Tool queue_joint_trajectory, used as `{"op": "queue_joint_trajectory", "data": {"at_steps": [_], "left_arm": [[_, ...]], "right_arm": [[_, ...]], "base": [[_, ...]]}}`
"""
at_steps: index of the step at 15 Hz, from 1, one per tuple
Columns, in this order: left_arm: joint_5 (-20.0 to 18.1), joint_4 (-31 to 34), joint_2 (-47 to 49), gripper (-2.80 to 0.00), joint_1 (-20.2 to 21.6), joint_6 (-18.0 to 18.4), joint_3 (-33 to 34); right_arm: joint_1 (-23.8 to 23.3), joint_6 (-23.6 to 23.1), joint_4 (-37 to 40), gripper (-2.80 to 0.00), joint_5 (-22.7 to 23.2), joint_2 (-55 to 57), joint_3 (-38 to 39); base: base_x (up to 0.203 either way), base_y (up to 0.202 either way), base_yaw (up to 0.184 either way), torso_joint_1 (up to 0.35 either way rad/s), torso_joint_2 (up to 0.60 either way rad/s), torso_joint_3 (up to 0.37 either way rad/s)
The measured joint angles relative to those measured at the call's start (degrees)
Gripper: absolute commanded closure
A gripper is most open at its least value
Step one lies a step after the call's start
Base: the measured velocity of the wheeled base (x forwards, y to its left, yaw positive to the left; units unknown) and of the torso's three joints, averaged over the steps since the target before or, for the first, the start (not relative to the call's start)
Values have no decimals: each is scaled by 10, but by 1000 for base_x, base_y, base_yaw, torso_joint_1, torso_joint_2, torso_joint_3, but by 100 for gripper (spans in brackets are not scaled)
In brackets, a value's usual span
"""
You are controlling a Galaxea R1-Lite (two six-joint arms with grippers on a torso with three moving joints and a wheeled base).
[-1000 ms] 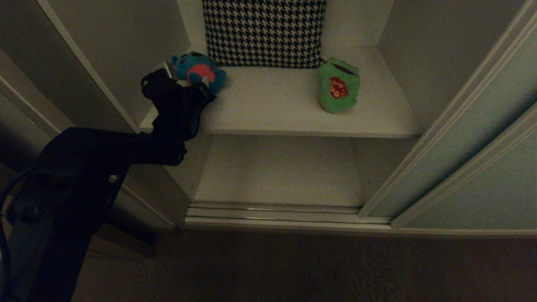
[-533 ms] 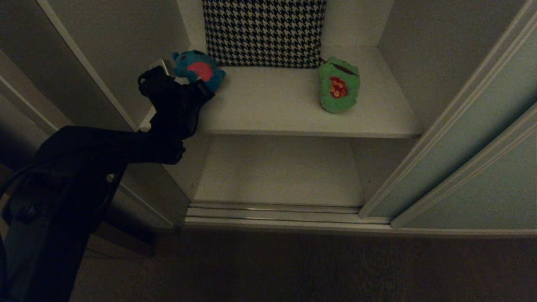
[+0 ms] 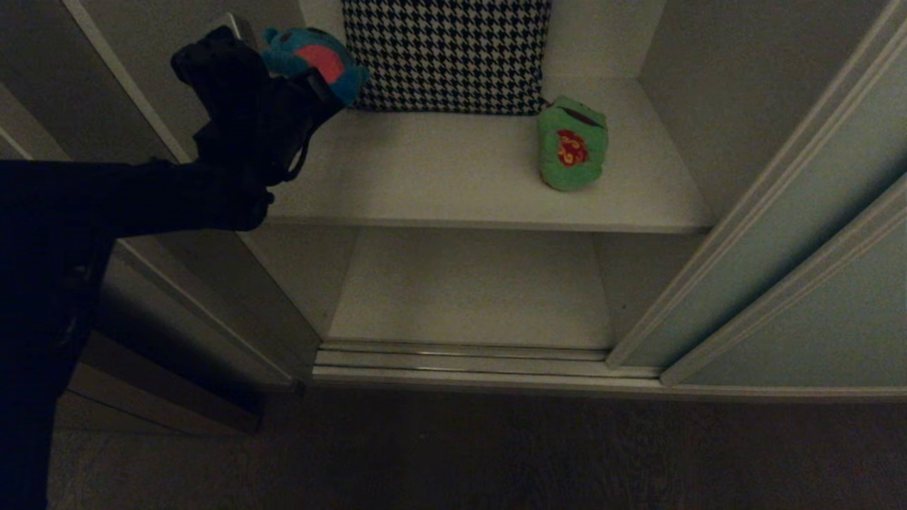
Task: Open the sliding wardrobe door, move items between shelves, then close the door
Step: Place the blue doll on the lower shelf
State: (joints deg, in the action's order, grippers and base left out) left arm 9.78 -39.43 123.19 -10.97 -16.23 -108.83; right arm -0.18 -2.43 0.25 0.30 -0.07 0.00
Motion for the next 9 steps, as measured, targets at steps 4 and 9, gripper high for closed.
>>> {"op": "queue_joint_trajectory", "data": {"at_steps": [4, 9], "left_arm": [[-39, 95, -139, 0, -21, 32, 112], [-67, 217, -376, 0, -35, 104, 323]], "right_arm": [[0, 0, 0, 0, 0, 0, 0], [0, 0, 0, 0, 0, 0, 0]], "base": [[0, 0, 0, 0, 0, 0], [0, 0, 0, 0, 0, 0]]}}
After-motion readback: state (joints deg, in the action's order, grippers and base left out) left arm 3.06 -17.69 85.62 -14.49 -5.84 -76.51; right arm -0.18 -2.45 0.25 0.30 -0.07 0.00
